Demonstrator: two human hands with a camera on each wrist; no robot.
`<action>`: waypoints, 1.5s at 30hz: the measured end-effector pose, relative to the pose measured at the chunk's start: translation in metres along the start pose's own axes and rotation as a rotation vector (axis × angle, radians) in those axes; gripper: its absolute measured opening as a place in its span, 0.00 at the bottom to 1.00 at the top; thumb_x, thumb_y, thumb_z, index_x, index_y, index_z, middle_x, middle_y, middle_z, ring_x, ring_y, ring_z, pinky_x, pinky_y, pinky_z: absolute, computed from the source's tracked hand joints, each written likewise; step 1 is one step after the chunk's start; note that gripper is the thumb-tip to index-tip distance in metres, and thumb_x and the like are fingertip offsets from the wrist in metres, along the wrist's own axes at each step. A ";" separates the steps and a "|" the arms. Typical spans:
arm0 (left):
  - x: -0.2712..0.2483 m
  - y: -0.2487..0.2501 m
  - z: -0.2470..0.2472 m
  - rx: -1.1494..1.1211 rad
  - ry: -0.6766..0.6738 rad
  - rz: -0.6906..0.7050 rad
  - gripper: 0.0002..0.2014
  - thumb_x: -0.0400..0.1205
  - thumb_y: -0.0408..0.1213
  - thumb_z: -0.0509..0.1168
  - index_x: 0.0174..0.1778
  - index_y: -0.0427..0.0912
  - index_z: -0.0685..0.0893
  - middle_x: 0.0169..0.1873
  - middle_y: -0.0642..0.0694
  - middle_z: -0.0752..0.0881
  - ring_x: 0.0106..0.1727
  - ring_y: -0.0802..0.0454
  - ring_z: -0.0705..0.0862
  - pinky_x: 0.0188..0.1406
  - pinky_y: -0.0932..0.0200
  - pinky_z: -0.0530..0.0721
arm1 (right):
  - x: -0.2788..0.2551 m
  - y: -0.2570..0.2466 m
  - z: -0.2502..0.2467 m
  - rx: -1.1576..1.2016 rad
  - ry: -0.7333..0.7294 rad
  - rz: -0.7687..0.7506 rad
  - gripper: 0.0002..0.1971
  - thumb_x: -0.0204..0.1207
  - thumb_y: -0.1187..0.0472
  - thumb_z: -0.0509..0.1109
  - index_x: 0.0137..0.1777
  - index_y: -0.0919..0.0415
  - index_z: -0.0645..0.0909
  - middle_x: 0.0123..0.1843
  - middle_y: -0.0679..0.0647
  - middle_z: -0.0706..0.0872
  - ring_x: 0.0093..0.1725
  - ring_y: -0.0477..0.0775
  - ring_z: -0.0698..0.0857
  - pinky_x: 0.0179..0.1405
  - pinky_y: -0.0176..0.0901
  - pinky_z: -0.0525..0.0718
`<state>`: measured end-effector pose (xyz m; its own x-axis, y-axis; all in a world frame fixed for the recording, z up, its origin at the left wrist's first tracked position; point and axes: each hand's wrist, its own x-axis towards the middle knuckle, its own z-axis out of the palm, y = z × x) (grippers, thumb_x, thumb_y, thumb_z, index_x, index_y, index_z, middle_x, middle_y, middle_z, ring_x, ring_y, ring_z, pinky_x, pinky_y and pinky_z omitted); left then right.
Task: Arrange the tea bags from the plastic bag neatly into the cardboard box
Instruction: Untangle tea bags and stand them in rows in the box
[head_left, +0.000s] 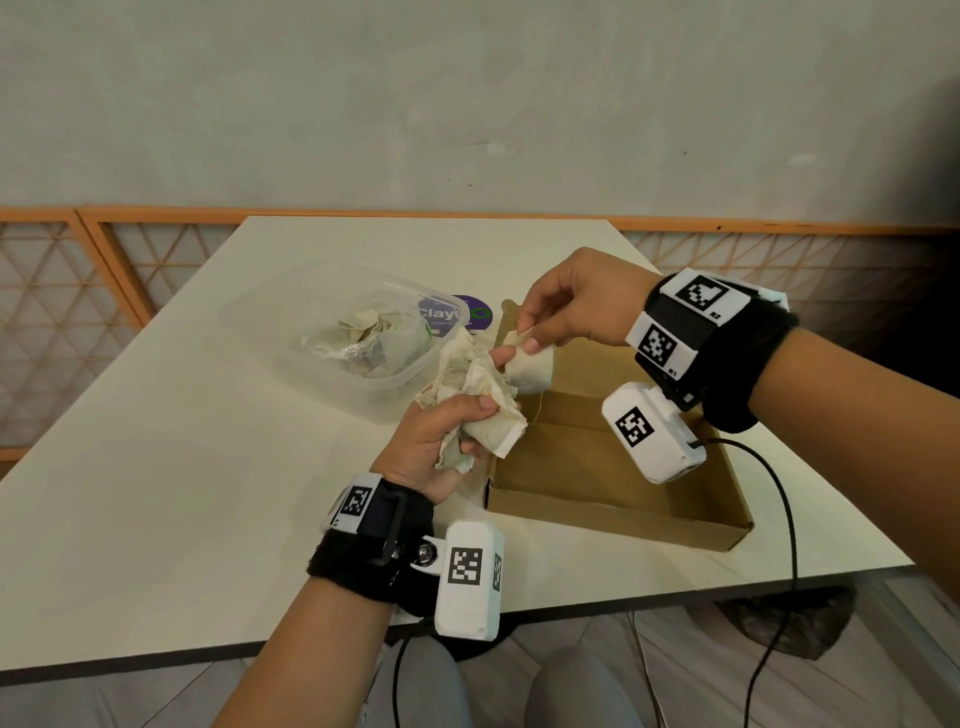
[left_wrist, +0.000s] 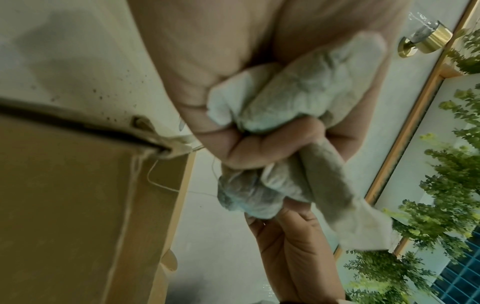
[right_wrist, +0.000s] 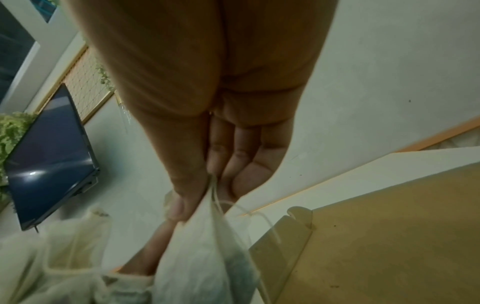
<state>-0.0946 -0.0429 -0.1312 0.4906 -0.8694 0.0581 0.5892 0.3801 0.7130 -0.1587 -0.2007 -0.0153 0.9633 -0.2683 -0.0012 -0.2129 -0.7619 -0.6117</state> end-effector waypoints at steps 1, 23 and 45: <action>0.000 0.000 0.000 0.006 0.002 0.004 0.30 0.59 0.32 0.71 0.61 0.37 0.81 0.37 0.45 0.87 0.29 0.60 0.82 0.13 0.74 0.69 | 0.000 0.000 0.000 -0.027 0.002 0.001 0.07 0.65 0.66 0.80 0.37 0.53 0.86 0.34 0.48 0.86 0.35 0.43 0.83 0.38 0.30 0.83; 0.008 0.000 -0.007 -0.059 0.154 -0.127 0.19 0.68 0.24 0.67 0.55 0.40 0.82 0.41 0.47 0.87 0.35 0.58 0.80 0.14 0.75 0.71 | -0.011 0.006 0.004 -0.181 0.092 0.096 0.10 0.71 0.61 0.75 0.52 0.61 0.88 0.34 0.42 0.81 0.38 0.44 0.78 0.42 0.35 0.76; 0.005 0.002 -0.012 -0.175 -0.042 -0.152 0.30 0.51 0.31 0.82 0.51 0.39 0.87 0.55 0.40 0.86 0.37 0.54 0.81 0.15 0.75 0.71 | -0.019 0.005 0.004 -0.297 -0.067 0.237 0.09 0.70 0.58 0.75 0.50 0.54 0.86 0.42 0.45 0.84 0.42 0.44 0.78 0.44 0.37 0.74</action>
<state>-0.0837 -0.0426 -0.1378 0.3624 -0.9320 -0.0088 0.7584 0.2894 0.5840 -0.1771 -0.1966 -0.0214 0.8880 -0.4259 -0.1732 -0.4598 -0.8233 -0.3328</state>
